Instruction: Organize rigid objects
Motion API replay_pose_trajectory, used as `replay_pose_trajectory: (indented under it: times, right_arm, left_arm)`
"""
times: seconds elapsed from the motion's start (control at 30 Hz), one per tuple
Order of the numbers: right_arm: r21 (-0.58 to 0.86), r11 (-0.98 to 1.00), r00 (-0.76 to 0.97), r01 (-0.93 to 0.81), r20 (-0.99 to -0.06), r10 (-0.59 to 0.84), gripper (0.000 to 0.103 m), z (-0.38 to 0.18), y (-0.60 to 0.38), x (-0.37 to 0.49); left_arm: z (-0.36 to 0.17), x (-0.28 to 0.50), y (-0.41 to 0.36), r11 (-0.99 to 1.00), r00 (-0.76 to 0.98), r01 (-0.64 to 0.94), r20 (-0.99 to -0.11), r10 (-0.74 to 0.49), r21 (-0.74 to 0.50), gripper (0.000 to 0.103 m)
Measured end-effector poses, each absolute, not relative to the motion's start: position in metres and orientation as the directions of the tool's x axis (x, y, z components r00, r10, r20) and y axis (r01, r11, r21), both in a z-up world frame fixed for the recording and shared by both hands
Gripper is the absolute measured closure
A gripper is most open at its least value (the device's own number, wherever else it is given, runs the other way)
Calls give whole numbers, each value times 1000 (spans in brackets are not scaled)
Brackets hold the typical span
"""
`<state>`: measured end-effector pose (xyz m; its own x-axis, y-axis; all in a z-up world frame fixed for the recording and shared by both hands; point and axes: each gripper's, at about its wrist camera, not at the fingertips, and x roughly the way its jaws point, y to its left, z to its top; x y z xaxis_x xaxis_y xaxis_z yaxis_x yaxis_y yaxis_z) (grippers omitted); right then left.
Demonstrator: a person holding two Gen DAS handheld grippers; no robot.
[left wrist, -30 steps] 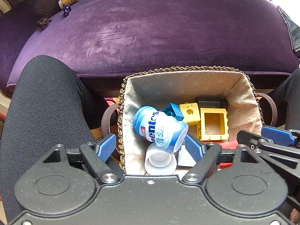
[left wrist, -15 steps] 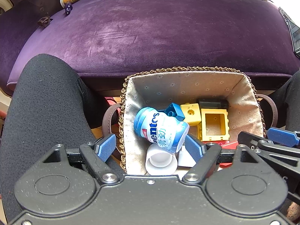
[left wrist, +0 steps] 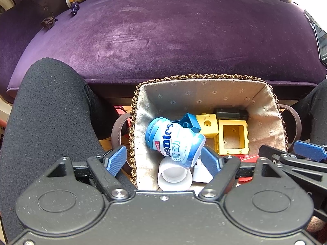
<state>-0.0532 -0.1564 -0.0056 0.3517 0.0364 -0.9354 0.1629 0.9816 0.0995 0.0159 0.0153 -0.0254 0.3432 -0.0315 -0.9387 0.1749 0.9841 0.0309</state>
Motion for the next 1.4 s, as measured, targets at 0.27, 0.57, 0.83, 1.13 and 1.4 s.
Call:
replay_pose_trajectory:
  times: [0.27, 0.57, 0.83, 1.13, 1.4]
  right_arm:
    - [96, 981, 349, 166, -937, 32, 41, -6, -157, -53]
    - [94, 981, 348, 170, -937, 29, 40, -6, -157, -53]
    - [89, 981, 346, 172, -938, 25, 40, -8, -156, -53]
    - [89, 981, 346, 174, -938, 24, 40, -9, -156, -53]
    - [89, 981, 345, 173, -938, 24, 40, -8, -156, -52]
  left_arm:
    - [-25, 16, 16, 985, 345, 172, -938, -37, 24, 28]
    - [-24, 16, 18, 986, 346, 169, -937, -46, 14, 29]
    - [-23, 17, 18, 986, 346, 165, -937, -58, -1, 29]
    - [-23, 18, 19, 986, 345, 165, -937, -61, -3, 29]
    - [-23, 18, 18, 986, 345, 165, -937, -62, -4, 29]
